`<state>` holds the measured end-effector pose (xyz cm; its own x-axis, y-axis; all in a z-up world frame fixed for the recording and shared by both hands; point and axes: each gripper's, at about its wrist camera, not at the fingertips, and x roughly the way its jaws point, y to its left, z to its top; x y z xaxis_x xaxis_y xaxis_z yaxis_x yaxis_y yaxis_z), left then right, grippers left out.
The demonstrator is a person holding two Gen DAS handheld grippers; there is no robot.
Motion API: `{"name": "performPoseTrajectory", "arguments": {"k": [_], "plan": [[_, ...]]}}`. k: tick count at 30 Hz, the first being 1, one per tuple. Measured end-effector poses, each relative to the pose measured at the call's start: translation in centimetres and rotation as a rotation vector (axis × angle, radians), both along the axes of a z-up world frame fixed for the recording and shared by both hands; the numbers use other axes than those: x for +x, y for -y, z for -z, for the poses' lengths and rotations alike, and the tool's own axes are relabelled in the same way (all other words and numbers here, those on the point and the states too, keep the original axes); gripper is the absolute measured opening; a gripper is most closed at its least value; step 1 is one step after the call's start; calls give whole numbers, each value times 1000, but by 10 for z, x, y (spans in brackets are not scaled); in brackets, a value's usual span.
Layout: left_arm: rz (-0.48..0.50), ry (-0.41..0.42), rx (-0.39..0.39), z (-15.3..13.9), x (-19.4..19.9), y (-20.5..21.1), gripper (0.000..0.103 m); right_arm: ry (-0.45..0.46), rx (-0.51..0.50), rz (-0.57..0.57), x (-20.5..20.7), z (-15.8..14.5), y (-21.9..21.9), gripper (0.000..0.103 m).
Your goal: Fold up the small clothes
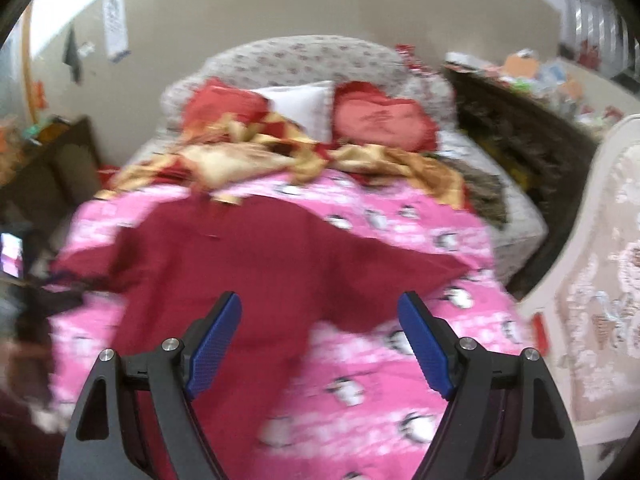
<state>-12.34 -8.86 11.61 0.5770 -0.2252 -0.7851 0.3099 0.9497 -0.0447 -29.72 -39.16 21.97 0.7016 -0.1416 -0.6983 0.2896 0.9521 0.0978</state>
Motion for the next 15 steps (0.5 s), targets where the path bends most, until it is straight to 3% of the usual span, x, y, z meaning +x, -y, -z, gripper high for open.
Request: {"name": "performPoseTrajectory", "arguments": {"k": [3, 6, 15], "plan": [[6, -34, -24, 7, -10, 2, 99, 8, 56, -56, -2, -21, -14, 80], [24, -43, -22, 13, -20, 7, 99, 30, 28, -96, -2, -34, -32, 80], [33, -63, -4, 30, -31, 11, 99, -44, -90, -110, 25, -5, -70, 80]]}}
